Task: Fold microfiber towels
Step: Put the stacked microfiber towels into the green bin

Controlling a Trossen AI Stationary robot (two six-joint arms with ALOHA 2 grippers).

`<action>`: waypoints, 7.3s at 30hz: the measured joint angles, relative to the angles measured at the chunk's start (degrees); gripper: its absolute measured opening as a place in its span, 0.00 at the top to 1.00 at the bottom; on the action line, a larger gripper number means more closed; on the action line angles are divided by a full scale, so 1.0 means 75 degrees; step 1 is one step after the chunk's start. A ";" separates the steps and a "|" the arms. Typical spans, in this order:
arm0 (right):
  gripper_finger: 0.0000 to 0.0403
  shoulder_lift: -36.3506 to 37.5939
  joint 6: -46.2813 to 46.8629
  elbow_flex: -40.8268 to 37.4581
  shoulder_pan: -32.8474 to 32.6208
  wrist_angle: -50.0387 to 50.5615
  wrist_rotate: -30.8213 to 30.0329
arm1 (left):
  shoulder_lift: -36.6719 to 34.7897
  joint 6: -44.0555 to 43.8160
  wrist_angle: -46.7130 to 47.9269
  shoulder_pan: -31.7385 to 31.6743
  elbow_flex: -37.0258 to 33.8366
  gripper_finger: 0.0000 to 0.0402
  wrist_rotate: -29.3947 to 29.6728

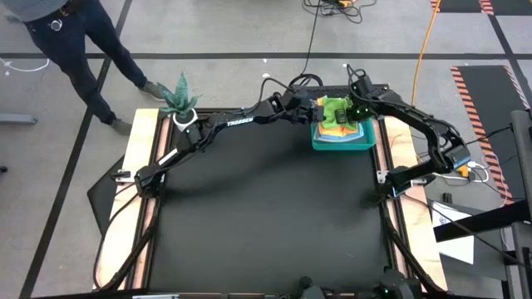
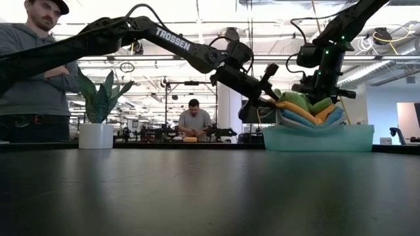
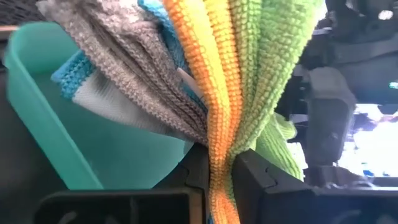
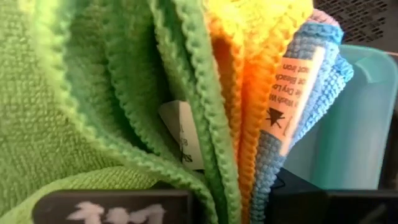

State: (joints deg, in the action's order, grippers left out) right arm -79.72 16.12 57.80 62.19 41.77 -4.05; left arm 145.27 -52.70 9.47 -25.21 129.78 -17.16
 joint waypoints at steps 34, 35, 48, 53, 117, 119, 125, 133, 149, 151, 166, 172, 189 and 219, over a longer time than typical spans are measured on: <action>0.72 -0.0933 -0.0253 -0.0009 -0.0037 -0.0051 -0.0304 | -0.0017 0.1069 0.0304 -0.0242 0.0000 0.54 -0.0360; 0.69 -0.0933 -0.0251 -0.0009 -0.0037 -0.0051 -0.0304 | -0.0017 0.1071 0.0279 -0.0242 0.0000 0.54 -0.0388; 0.47 -0.0080 -0.0153 -0.0009 -0.0037 -0.0072 -0.0260 | -0.0020 0.1035 -0.0082 -0.0324 0.0000 0.55 -0.0899; 0.49 0.0409 -0.0030 0.0092 -0.0037 -0.0093 -0.0293 | -0.0020 0.1108 -0.0084 -0.0329 0.0000 0.55 -0.1031; 1.00 0.0205 0.0750 0.0242 -0.1627 -0.0266 -0.0930 | -0.0032 0.2211 0.0708 -0.0379 -0.0003 0.55 -0.2791; 1.00 0.0126 0.0793 0.0245 -0.1394 -0.0546 -0.1082 | -0.0032 0.2216 0.0710 -0.0379 -0.0003 0.55 -0.2791; 1.00 -0.0391 0.0887 0.0245 -0.0924 -0.0726 -0.1653 | -0.0032 0.2200 0.0723 -0.0379 -0.0003 0.55 -0.2961; 1.00 -0.1068 0.0816 0.0242 -0.0389 -0.0709 -0.2047 | -0.0032 0.2190 0.0729 -0.0379 -0.0003 0.55 -0.3123; 1.00 -0.2326 0.0478 0.0259 -0.0037 -0.0765 -0.1695 | -0.0032 0.2196 0.0734 -0.0379 -0.0003 0.55 -0.3346; 1.00 -0.2130 0.0484 0.0256 -0.0037 -0.0778 -0.1684 | -0.0032 0.2196 0.0734 -0.0379 -0.0003 0.55 -0.3386; 1.00 -0.0410 0.0760 0.0264 -0.0731 0.1343 -0.1416 | -0.0029 0.2356 0.0734 -0.0385 -0.0003 0.55 -0.3139; 1.00 -0.0418 0.0810 0.0056 -0.1029 0.1812 -0.1677 | -0.0029 0.2391 0.0736 -0.0364 -0.0003 0.55 -0.3056; 1.00 -0.0883 0.1016 -0.0516 -0.1399 0.1552 -0.2456 | -0.0017 0.2275 0.0918 -0.0265 -0.0003 0.55 -0.3605; 1.00 -0.1658 0.2068 -0.0475 -0.1622 0.2097 -0.3089 | -0.0030 0.2462 0.1244 -0.0271 -0.0006 0.55 -0.4311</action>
State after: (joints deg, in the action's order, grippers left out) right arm -92.15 31.63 54.24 50.02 57.50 -27.22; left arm 145.05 -34.23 18.80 -27.24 129.73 -49.49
